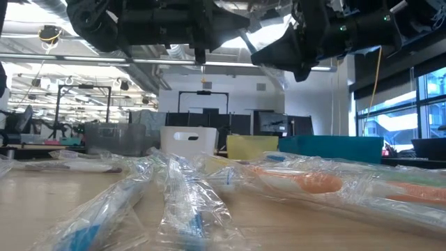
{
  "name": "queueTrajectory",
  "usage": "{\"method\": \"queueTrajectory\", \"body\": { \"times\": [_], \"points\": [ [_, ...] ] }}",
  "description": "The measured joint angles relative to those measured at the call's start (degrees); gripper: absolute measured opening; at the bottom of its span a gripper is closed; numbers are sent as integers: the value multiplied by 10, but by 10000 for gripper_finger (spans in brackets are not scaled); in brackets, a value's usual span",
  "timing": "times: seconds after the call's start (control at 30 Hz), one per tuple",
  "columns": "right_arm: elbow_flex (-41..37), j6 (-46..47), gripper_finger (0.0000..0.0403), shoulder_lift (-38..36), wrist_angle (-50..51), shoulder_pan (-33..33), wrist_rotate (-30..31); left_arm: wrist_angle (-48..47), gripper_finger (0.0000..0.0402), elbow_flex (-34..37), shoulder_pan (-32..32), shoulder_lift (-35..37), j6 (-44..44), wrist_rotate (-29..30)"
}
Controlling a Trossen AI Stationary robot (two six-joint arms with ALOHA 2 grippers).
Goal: Pick & Place Toothbrushes
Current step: Put the blue toothbrush into the white bin
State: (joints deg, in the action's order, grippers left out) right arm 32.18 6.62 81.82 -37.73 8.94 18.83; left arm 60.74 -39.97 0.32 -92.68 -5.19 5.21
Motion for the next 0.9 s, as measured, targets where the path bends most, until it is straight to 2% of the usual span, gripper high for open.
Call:
{"method": "queueTrajectory", "body": {
  "times": [0.07,0.23,0.53,0.73,0.9],
  "points": [
    [0,0,30,0,0,0,0,0,46,0,0,0,0,0],
    [0,4,32,0,0,0,-1,0,29,0,0,0,1,-1],
    [0,7,67,0,5,0,0,-3,18,0,0,0,0,-3],
    [0,8,131,0,17,0,-4,-6,18,0,-1,0,0,-3],
    [0,8,199,-18,46,-1,8,-69,18,0,8,27,0,9]
  ]
}}
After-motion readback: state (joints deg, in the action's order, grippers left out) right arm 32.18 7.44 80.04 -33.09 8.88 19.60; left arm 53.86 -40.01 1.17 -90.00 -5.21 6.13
